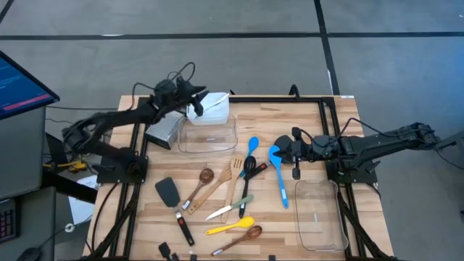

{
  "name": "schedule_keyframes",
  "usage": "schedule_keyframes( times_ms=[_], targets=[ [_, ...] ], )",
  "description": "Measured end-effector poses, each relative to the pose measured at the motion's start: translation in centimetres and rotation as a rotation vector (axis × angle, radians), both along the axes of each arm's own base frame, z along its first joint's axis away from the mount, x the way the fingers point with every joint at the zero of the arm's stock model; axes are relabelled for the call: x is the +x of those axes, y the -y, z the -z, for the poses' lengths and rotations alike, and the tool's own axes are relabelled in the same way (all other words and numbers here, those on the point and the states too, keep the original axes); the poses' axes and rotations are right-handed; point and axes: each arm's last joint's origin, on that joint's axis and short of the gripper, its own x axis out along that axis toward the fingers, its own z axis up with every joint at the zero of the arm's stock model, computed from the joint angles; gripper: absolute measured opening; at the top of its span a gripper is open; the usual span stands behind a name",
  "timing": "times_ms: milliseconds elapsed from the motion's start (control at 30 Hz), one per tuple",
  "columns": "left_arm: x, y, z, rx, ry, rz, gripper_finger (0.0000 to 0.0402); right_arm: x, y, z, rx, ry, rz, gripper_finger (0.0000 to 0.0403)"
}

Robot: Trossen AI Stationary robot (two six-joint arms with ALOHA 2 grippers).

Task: Pick & Place Kitchen Items
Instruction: Put the blue serving spoon into the bottom transparent bin

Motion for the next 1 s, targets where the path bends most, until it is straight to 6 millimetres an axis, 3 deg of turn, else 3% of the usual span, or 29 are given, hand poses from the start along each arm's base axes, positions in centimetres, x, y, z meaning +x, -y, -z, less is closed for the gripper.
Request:
schedule_keyframes(
  times_ms=[167, 400, 567, 733, 867, 1000],
  targets=[
    [-0.1, 3.8, -3.6, 0.016, 0.137, 0.194, 0.0071, 0.0, 0.0, 0.0, 0.000, 0.000, 0.000, 0.0000],
    [0.8, 9.4, -5.1, 0.004, 0.152, 0.451, 0.0022, 0.0, 0.0, 0.0, 0.000, 0.000, -0.001, 0.0000],
    [1.9, 13.4, -4.6, -0.022, 0.133, 0.626, 0.0004, 0.0, 0.0, 0.0, 0.000, 0.000, 0.000, 0.0000],
    [2.3, 16.9, -2.8, -0.059, 0.082, 0.770, 0.0004, 0.0, 0.0, 0.0, 0.000, 0.000, -0.002, 0.0000],
    [2.1, 18.8, -1.5, -0.067, 0.045, 0.827, 0.0004, 0.0, 0.0, 0.0, 0.012, 0.002, 0.002, 0.0000],
    [2.0, 19.4, -0.8, -0.062, 0.039, 0.814, 0.0003, 0.0, 0.0, 0.0, 0.011, 0.001, 0.002, 0.0000]
  ],
)
